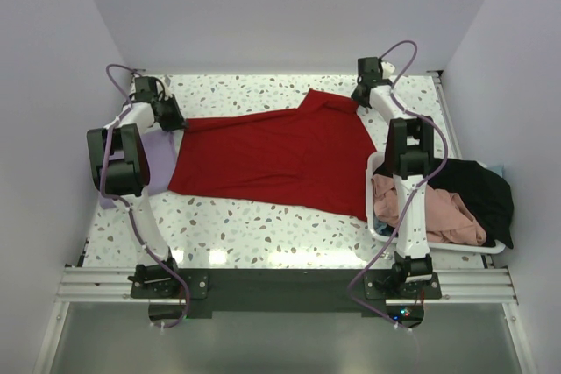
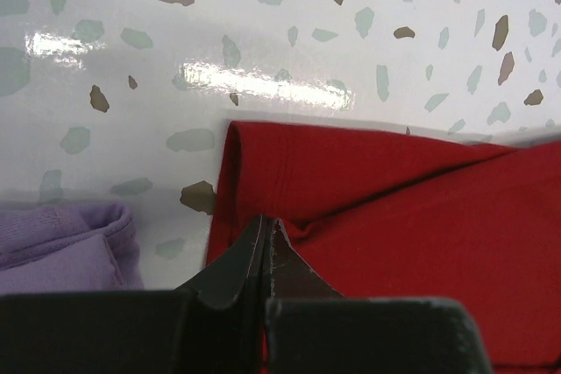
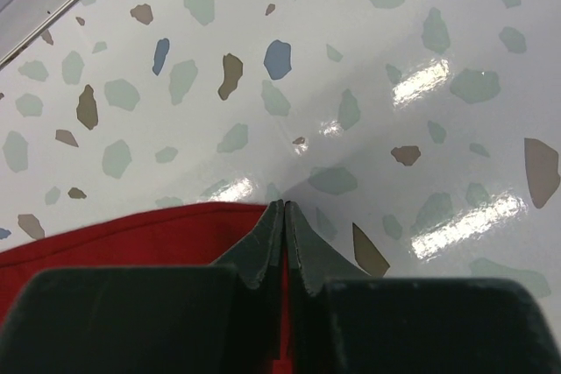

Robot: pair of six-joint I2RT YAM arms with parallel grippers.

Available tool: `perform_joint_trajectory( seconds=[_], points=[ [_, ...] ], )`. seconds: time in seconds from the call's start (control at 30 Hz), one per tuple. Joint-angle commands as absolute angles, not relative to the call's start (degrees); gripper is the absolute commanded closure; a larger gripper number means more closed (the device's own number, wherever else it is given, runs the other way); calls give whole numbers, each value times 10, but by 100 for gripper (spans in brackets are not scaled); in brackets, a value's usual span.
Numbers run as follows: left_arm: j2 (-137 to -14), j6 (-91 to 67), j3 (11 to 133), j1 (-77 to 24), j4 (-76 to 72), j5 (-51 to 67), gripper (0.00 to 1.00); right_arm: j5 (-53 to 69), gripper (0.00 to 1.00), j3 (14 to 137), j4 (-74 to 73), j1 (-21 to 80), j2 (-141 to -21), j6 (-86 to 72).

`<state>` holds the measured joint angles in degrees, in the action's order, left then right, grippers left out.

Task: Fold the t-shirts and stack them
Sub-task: Fold the tshirt

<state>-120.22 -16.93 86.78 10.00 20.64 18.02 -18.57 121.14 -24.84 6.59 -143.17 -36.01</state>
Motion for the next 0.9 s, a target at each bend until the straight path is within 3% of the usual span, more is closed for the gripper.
perform_joint_trajectory(
  seconds=[0.0, 0.3, 0.87],
  points=[
    [-1208, -168, 889, 97, 200, 192, 100, -174, 100, 1199, -301, 76, -1431, -354],
    [-1210, -171, 896, 96, 196, 199, 100, -169, 100, 1209, -297, 75, -1400, -341],
    [-1185, -175, 879, 94, 192, 200, 100, -128, 100, 1051, -222, 76, -1233, -349]
  ],
)
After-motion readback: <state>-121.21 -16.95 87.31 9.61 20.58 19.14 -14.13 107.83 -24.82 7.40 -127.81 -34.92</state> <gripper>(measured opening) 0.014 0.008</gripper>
